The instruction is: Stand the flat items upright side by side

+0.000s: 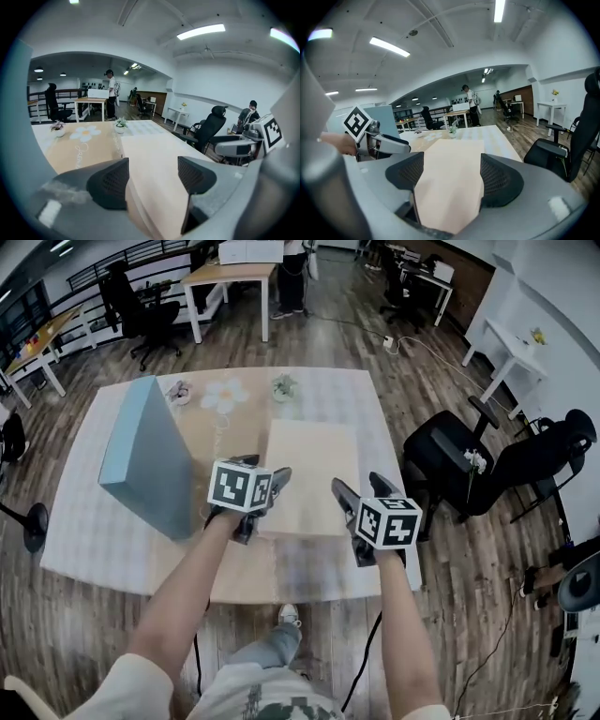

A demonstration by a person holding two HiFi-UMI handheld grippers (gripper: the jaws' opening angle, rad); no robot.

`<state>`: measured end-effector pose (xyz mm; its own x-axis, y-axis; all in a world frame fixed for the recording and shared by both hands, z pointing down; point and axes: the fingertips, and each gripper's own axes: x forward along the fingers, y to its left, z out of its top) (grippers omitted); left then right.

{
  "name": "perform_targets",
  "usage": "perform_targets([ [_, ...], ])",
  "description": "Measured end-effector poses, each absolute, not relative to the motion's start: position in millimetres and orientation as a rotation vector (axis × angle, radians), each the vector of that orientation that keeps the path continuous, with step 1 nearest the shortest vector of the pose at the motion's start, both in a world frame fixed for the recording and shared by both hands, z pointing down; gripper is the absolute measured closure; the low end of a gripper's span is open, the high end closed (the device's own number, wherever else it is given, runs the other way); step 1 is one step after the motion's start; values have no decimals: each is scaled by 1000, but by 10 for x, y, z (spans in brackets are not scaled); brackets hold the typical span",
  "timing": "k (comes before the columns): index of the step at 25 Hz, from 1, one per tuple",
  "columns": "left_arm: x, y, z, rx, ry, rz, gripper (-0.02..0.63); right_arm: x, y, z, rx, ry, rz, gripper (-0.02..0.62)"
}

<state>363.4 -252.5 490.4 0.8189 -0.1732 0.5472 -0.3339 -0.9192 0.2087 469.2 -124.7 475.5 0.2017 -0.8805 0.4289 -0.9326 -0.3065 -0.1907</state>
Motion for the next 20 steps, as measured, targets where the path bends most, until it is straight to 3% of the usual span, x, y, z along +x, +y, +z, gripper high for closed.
perform_targets([
  [11, 4170, -3220, 5722, 2424, -300, 878, 267, 5575, -1871, 5627, 2205, -1734, 1145, 193],
  [20, 4277, -3263, 5832, 2326, -152, 829, 275, 5614, -2120, 5919, 2059, -1830, 1468, 216],
])
